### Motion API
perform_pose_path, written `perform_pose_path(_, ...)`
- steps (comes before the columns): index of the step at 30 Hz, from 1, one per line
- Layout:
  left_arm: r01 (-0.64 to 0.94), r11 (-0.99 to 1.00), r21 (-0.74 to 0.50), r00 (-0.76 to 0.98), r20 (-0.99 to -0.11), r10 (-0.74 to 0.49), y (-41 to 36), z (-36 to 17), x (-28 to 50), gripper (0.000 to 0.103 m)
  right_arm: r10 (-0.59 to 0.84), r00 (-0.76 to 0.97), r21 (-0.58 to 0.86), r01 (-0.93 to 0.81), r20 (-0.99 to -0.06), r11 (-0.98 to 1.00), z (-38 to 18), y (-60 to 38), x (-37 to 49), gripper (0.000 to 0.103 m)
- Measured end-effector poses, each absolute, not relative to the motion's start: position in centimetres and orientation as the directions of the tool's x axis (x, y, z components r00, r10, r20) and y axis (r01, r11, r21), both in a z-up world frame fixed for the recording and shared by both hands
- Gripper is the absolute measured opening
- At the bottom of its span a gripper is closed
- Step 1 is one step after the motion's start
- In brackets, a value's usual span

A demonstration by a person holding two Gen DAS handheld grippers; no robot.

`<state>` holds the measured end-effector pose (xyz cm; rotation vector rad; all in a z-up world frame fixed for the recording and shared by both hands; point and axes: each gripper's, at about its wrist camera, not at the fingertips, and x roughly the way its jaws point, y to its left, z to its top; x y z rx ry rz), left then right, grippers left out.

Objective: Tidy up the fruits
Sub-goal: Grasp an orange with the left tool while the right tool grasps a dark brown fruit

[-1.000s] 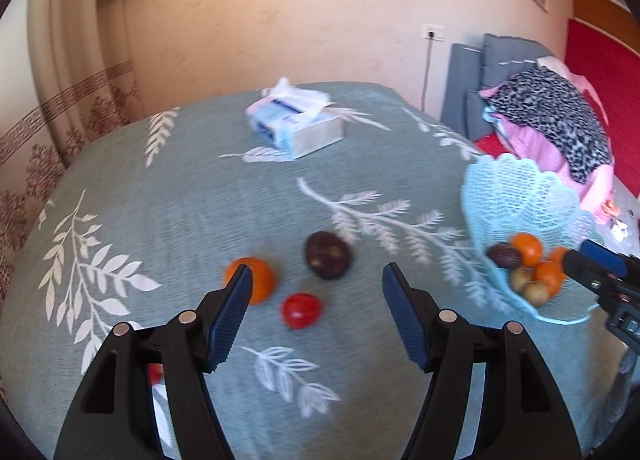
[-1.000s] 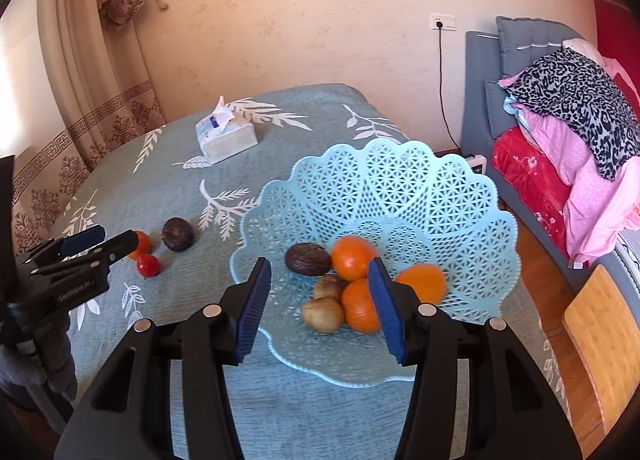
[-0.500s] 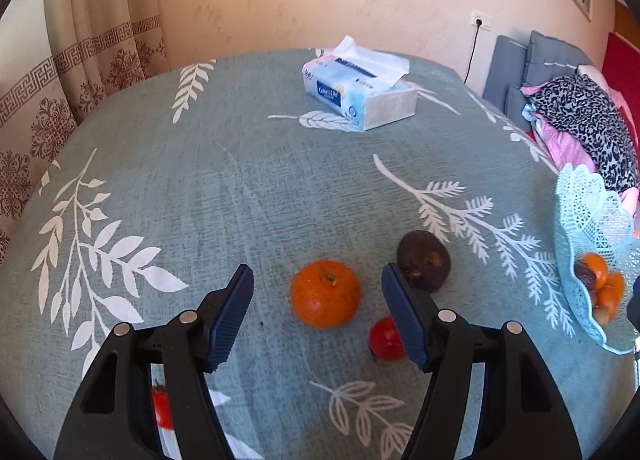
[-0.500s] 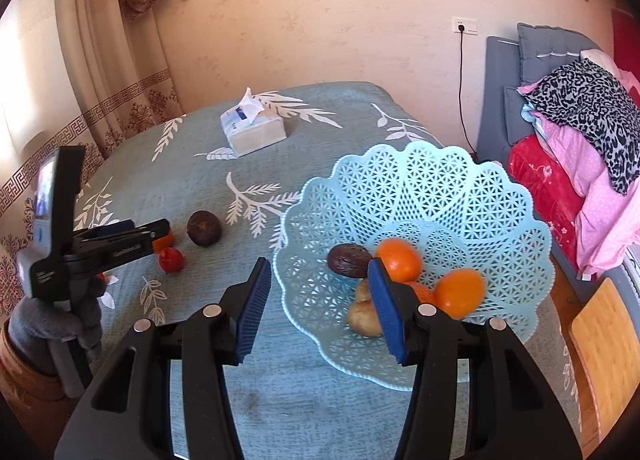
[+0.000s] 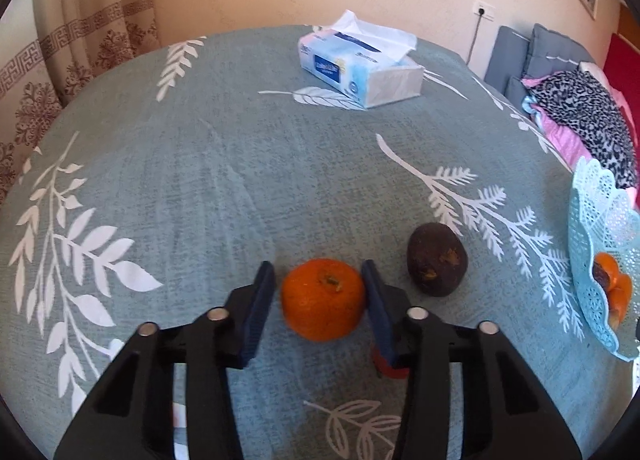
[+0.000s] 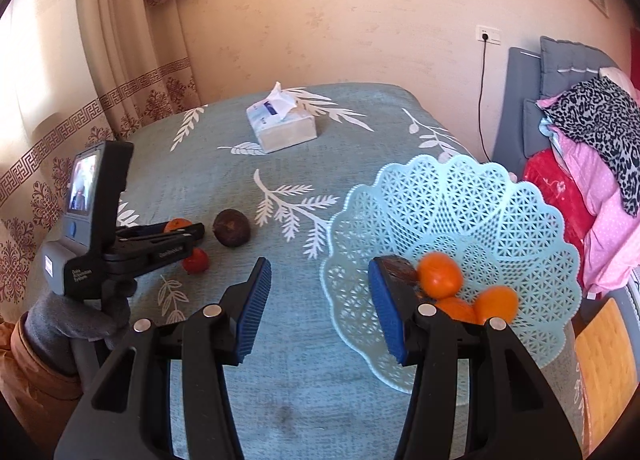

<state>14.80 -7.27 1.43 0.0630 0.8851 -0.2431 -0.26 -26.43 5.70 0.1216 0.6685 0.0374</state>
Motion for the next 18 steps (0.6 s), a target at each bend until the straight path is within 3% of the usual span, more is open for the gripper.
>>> perform_pose_path(10, 0.245, 0.966, -0.077, 0.622, -0.752, -0.217, -6.5, 2.1, 14.1, 0.038, 0.108, 0.768, 0.110, -0.049, -0.631, 0.993, 5.8, -24.1, 1.4, 0.052)
perform_pose_path(18, 0.183, 0.983, -0.031, 0.707, -0.691, -0.153, -5.0, 4.6, 12.7, 0.038, 0.146, 0.737, 0.105, -0.102, -0.660, 0.989, 5.6, -21.9, 3.9, 0.052)
